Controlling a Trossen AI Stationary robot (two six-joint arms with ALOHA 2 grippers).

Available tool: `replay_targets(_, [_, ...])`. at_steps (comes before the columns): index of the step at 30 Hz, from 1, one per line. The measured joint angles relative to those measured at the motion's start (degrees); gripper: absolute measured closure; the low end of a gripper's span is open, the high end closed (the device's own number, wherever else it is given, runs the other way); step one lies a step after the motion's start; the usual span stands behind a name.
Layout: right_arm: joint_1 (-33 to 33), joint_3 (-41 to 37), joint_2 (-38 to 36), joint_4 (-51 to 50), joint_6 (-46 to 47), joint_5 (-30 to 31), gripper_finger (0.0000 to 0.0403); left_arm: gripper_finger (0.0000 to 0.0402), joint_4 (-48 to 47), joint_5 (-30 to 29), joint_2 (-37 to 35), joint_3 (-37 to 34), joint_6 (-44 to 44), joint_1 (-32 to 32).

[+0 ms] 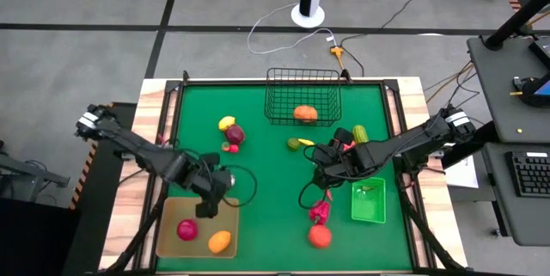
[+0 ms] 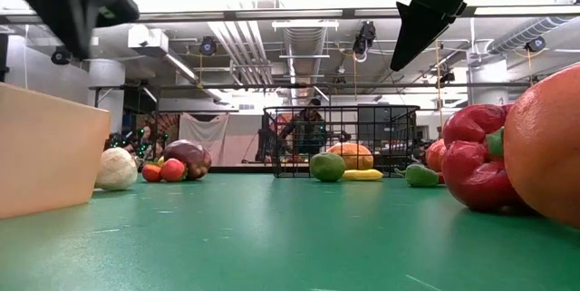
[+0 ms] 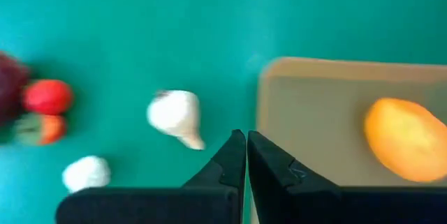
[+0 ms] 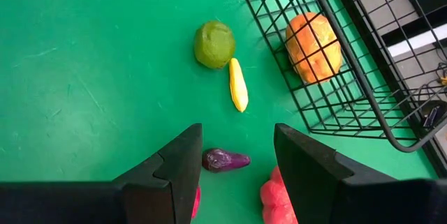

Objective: Sort produce into baskets
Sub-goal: Put the top garlic into the green basket

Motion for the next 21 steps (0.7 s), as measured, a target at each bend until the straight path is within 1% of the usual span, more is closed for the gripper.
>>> replay_targets(5, [0.0,0.0,0.0,0.0,-0.6,0.0,0.0232,0.0401,-2.1,-1.0,-2.9,-2.4,2.8,6.5])
replay_targets(11, [0.0,0.0,0.0,0.0,-0.6,0.0,0.0232,0.0401,-2.1,-0.6,-3.8,-9.4,7.9,14.0])
replay_targets(18, [0.0,0.0,0.0,0.0,-0.9,0.0,0.0232,0.0400,1.4,-0.2,-3.8,-17.1,4.8,19.0])
replay_targets(21, [0.0,0.0,0.0,0.0,-1.0,0.0,0.0232,0.0383,1.6,-0.2,-3.8,-18.0,4.0,19.6])
